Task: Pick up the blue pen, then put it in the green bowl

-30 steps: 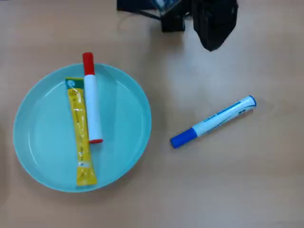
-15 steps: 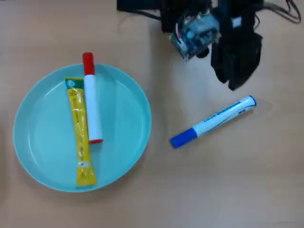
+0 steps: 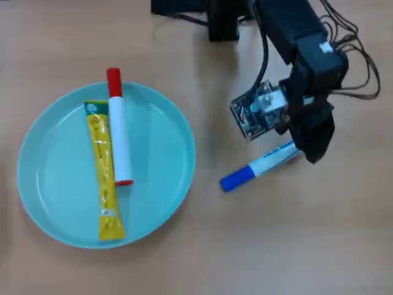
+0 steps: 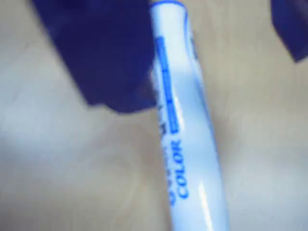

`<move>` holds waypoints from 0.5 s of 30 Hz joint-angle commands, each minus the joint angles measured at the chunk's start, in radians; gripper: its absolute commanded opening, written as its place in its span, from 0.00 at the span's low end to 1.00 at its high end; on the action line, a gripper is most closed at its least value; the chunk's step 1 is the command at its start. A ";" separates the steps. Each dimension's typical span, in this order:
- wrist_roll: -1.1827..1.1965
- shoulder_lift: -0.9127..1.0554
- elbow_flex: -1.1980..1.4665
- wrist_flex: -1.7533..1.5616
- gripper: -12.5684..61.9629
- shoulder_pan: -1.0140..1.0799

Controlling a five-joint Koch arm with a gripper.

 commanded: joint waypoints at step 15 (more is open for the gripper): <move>0.153 -0.132 -0.057 0.043 0.86 0.029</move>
